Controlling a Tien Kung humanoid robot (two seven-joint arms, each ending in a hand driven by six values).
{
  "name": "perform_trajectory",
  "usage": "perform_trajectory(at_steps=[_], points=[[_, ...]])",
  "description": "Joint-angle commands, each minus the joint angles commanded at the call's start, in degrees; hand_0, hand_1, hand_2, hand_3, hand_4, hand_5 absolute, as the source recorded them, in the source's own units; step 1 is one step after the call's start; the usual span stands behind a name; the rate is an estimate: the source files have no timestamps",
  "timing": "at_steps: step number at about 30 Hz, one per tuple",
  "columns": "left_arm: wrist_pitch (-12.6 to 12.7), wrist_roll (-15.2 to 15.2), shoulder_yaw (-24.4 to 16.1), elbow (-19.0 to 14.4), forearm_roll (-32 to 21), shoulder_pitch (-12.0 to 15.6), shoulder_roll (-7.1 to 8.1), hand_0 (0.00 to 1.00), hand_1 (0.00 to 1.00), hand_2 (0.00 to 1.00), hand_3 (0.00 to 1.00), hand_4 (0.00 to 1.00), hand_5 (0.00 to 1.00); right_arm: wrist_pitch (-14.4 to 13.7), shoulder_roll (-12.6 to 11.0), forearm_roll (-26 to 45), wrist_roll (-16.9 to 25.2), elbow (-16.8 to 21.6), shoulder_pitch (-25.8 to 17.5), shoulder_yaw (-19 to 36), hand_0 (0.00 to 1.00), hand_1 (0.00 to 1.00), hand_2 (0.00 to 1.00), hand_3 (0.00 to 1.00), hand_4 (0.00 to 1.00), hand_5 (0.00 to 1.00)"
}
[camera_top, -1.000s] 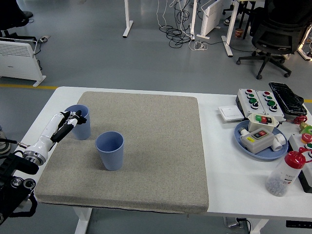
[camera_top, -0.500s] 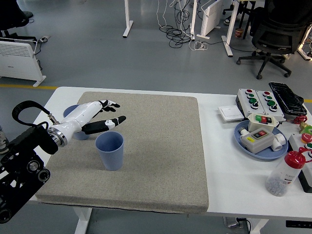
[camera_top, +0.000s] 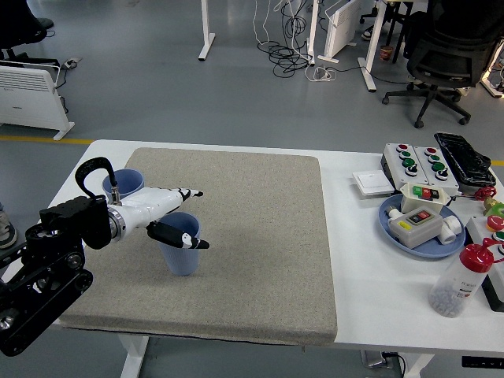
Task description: Push cup pick cup insert cup
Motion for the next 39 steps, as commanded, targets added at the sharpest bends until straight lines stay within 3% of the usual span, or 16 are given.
perform_trajectory(at_steps=[4, 5, 10, 11, 16, 17, 22, 23, 32, 34, 39], points=[[-1.4, 0.7, 0.5, 0.2, 0.7, -0.1, -0.14, 0.765, 0.884, 0.986, 0.998, 0.98, 0.626, 0.0, 0.0, 0.0, 0.0, 0.0, -0.1, 0.1, 0.741, 0.663, 0.664, 0.562, 0.084, 0.484], [-1.8, 1.0, 0.5, 0.4, 1.3, -0.1, -0.2, 0.687, 0.827, 0.927, 0.97, 0.948, 0.562, 0.0, 0.0, -0.1, 0.0, 0.0, -0.1, 0.1, 0.741, 0.663, 0.663, 0.562, 0.084, 0.484], [-2.8, 1.7, 0.7, 0.0, 2.3, 0.0, -0.01, 0.687, 0.827, 0.927, 0.97, 0.948, 0.562, 0.0, 0.0, 0.2, 0.0, 0.0, -0.2, 0.0, 0.741, 0.663, 0.663, 0.562, 0.084, 0.484], [-2.8, 1.7, 0.7, 0.0, 2.4, 0.0, 0.0, 0.457, 0.669, 0.792, 0.813, 0.858, 0.423, -0.1, 0.0, 0.2, 0.0, 0.0, -0.2, -0.1, 0.741, 0.662, 0.662, 0.563, 0.084, 0.483], [-3.1, 1.4, 0.9, -0.1, 3.1, 0.0, 0.02, 0.457, 0.669, 0.792, 0.813, 0.858, 0.423, -0.1, 0.0, 0.0, 0.0, 0.0, -0.3, 0.0, 0.741, 0.662, 0.662, 0.563, 0.084, 0.483], [-3.2, 1.2, 0.9, 0.0, 3.3, 0.0, 0.02, 0.361, 0.581, 0.71, 0.716, 0.778, 0.314, -0.1, 0.0, 0.0, 0.0, 0.0, -0.3, 0.0, 0.741, 0.663, 0.662, 0.562, 0.084, 0.484], [-3.1, 0.7, 1.1, 0.1, 3.4, 0.3, 0.03, 0.361, 0.581, 0.71, 0.716, 0.778, 0.314, -0.1, 0.0, 0.0, 0.0, 0.0, -0.5, 0.1, 0.741, 0.663, 0.662, 0.562, 0.084, 0.484], [-3.1, 0.6, 1.1, 0.1, 3.5, 0.3, 0.04, 0.407, 0.526, 0.62, 0.556, 0.715, 0.25, -0.1, 0.0, 0.0, 0.0, 0.0, -0.5, 0.1, 0.741, 0.662, 0.661, 0.562, 0.084, 0.487], [-4.6, 1.1, 0.7, -1.4, 3.8, -0.2, 0.84, 0.419, 0.513, 0.597, 0.537, 0.682, 0.204, -0.1, 0.0, 0.1, 0.0, 0.0, -0.7, 0.0, 0.741, 0.663, 0.661, 0.562, 0.084, 0.483], [-5.0, 1.4, 0.4, -2.4, 2.9, -0.6, 1.43, 0.419, 0.513, 0.597, 0.537, 0.682, 0.204, -0.1, 0.0, 0.2, 0.0, 0.0, -0.6, -0.1, 0.741, 0.663, 0.661, 0.562, 0.084, 0.483], [-6.7, 2.4, -2.0, -7.3, -1.4, -3.3, 4.55, 0.439, 0.513, 0.59, 0.534, 0.655, 0.176, -0.1, 0.0, 0.6, 0.1, 0.1, -0.5, -0.3, 0.741, 0.663, 0.661, 0.562, 0.084, 0.484]])
